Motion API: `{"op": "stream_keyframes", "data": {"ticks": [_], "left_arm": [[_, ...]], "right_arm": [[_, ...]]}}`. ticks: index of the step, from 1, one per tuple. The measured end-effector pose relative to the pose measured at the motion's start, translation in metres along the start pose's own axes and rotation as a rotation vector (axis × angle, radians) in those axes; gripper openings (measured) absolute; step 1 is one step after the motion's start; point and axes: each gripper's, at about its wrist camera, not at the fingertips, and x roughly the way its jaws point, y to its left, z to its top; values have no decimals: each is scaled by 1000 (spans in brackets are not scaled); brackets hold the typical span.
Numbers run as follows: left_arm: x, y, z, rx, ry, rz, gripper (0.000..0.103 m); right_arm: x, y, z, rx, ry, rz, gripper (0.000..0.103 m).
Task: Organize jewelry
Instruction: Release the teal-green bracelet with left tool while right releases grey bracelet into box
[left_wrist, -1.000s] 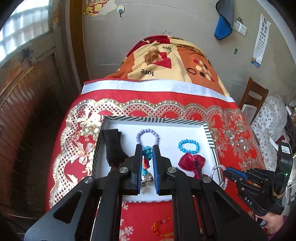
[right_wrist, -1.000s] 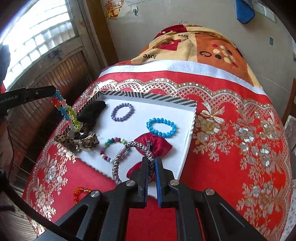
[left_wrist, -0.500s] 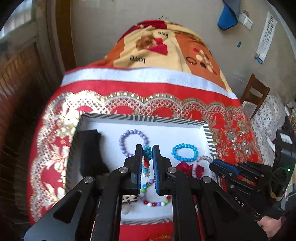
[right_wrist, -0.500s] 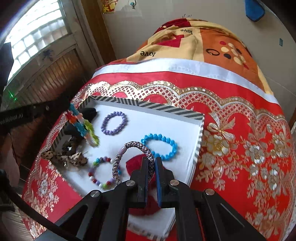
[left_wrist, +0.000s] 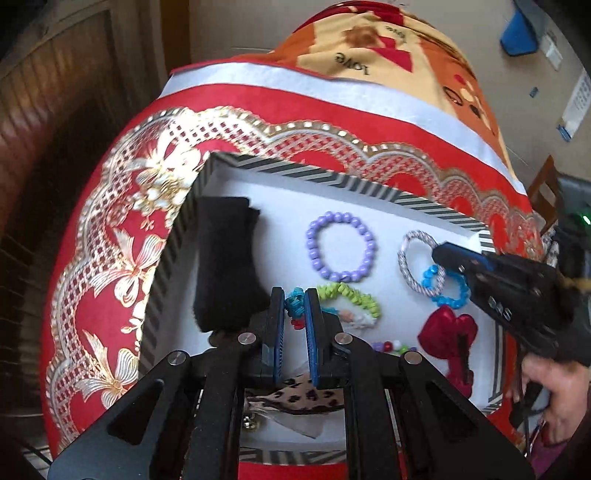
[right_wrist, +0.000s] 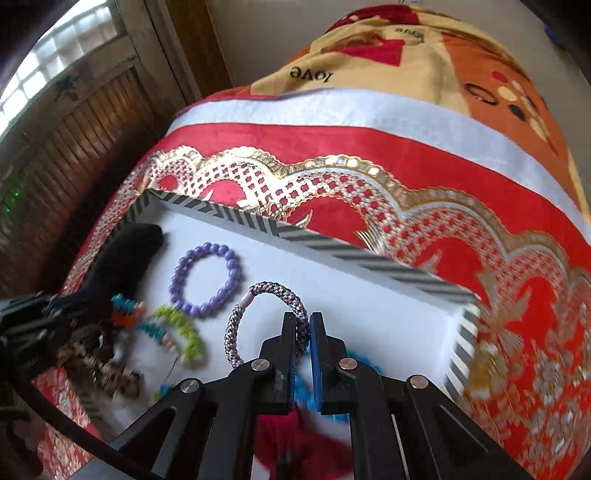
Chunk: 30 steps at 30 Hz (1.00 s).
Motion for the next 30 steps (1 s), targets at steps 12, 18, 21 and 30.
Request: {"op": "stream_keyframes", "data": {"ticks": [12,18,21,30], "left_arm": [[0,-2,-5,-23,-16,-20,45],[-3,-12,-10,7,-30,19,45],[-8,-16,-13,31,-51,52,45],[-25,-22,-33,48,-74,131,45]], "right_arm": [[29,2,16,-9,24,-41,6],[7,-2,4,18,-8,-26,24],[-7,-3,-4,27,-32,-25,32],[-55,2,-36,81,-108,-25,34]]}}
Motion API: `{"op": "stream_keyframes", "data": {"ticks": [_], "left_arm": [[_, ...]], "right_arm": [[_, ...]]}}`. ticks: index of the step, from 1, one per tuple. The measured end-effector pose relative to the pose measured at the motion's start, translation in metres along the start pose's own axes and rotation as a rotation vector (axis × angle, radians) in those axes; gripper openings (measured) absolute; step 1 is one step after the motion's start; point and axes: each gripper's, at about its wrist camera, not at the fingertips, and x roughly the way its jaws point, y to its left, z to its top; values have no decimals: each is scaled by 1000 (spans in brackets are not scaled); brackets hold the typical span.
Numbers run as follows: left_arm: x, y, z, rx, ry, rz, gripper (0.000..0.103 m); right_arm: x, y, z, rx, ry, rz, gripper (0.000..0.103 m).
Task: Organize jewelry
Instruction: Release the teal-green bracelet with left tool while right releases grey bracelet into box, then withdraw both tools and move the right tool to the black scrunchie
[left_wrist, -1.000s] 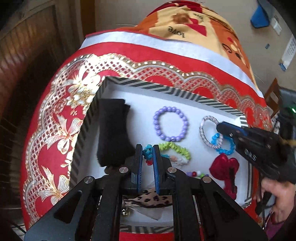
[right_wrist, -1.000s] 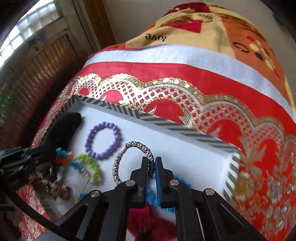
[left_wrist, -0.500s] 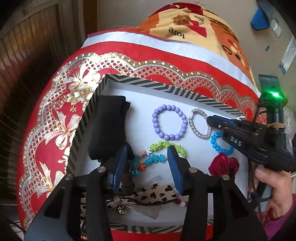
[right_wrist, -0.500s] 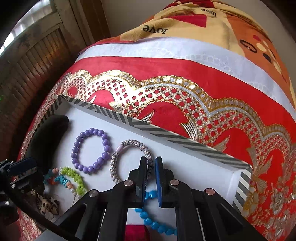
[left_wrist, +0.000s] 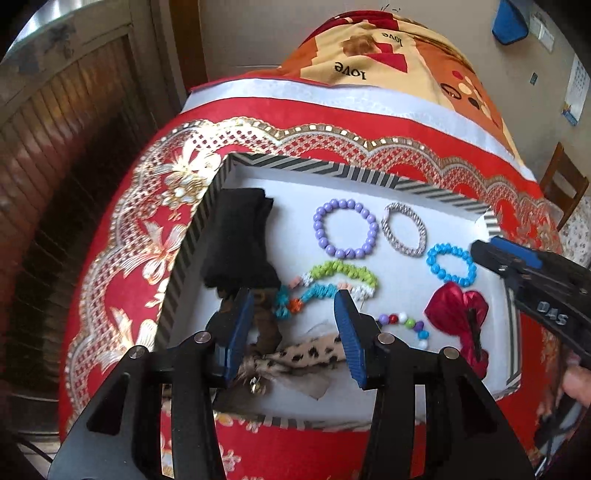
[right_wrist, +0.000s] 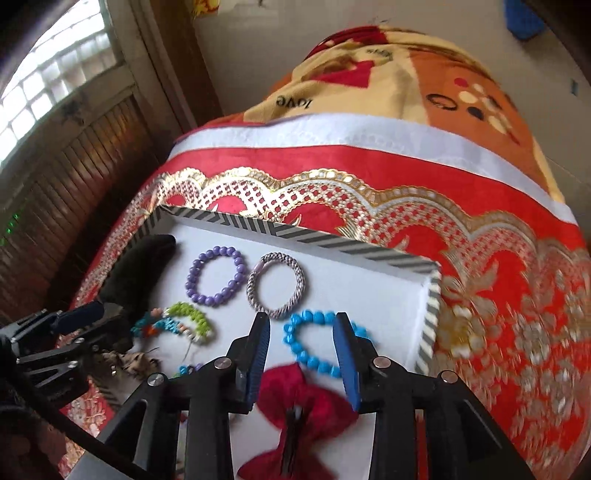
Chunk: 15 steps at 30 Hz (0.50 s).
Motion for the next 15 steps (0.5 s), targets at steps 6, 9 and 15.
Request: {"op": "stream_keyframes", "data": {"ticks": [6,9,15], "left_arm": [[-17,-4,-20,47,-11,85,45],[-27,-1,-30,35,-22,77,45],[-46,3,-51,31,-37,67,45]], "right_arm": [[-30,6,-26,43,-25,-3,36],[-43,11,-41,28,-28,-6,36],[-66,22,-65,10,-35,-26,37]]}}
